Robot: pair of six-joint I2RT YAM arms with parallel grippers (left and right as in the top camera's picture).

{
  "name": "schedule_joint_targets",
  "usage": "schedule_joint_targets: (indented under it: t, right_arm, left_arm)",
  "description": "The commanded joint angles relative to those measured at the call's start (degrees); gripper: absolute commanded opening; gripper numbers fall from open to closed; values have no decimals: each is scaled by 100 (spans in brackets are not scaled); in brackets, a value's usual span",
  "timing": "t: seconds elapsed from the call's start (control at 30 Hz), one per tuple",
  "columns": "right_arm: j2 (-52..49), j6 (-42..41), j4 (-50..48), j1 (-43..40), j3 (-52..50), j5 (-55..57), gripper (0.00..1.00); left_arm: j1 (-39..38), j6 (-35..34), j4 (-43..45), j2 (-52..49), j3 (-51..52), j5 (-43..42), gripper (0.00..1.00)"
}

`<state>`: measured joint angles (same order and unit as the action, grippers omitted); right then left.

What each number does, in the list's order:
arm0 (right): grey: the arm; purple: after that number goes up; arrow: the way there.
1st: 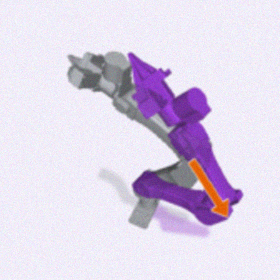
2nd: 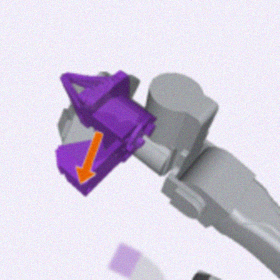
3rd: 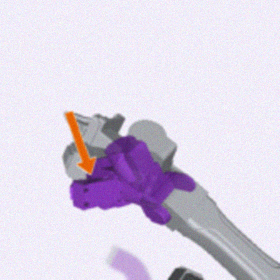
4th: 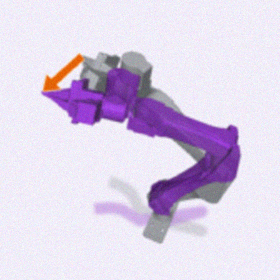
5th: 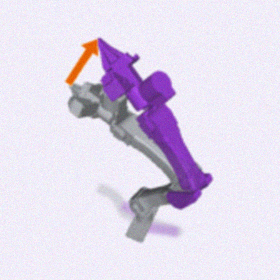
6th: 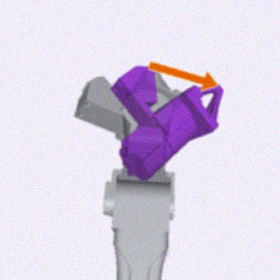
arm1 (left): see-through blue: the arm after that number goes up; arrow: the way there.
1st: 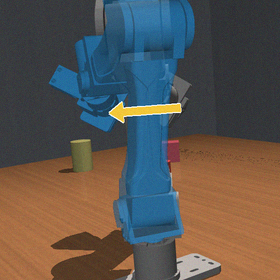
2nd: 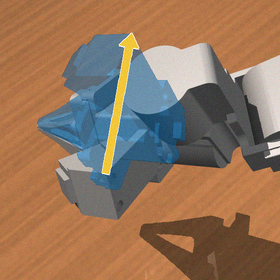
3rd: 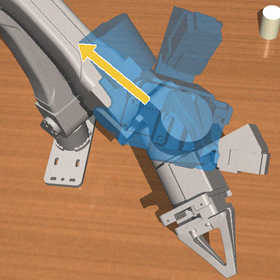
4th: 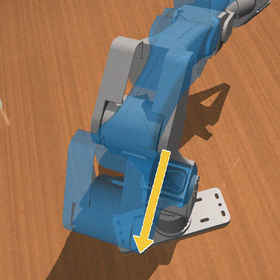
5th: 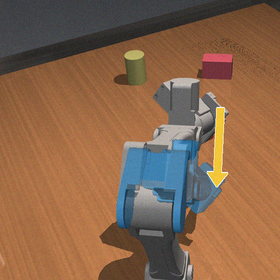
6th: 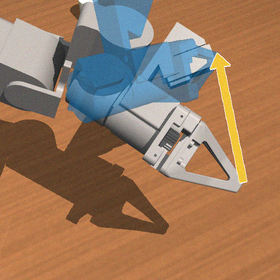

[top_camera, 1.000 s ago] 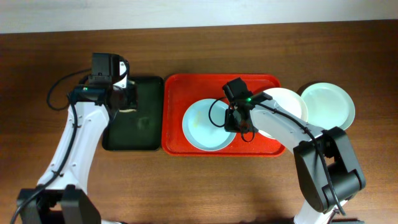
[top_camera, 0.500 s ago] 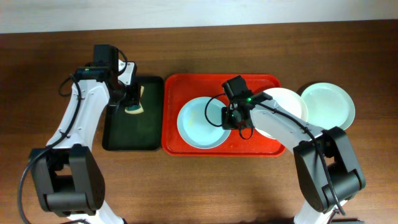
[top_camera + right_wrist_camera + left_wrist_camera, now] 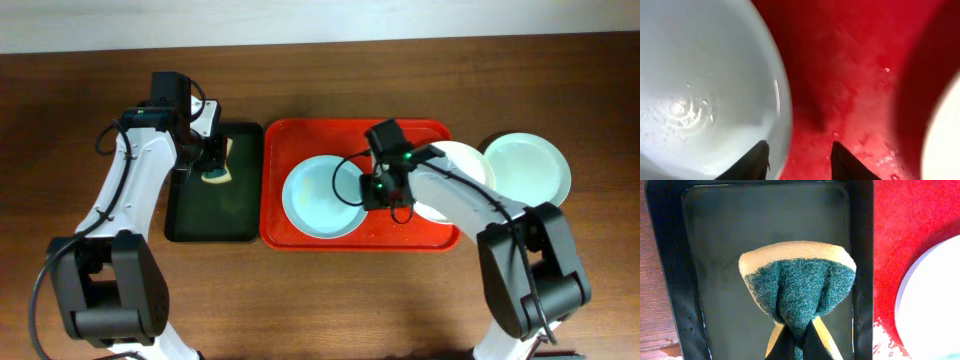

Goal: Clean dirty plates on tray and stack at the side
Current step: 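Carry the sponge right over the light blue plate with the left gripper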

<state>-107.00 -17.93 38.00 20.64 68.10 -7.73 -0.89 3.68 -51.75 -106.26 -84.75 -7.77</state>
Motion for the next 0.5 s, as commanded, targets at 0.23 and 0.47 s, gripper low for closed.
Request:
schedule_joint_targets:
  t: [0.23,0.47]
  right_arm:
    - [76,13,131,-382,120,-1246,29]
    - [76,-225,-461,-214,-297,-772,20]
  left_arm:
    - [-308,162,153,-15,-133,24,0]
    - [-326,162,153,-15,-133,-22,0]
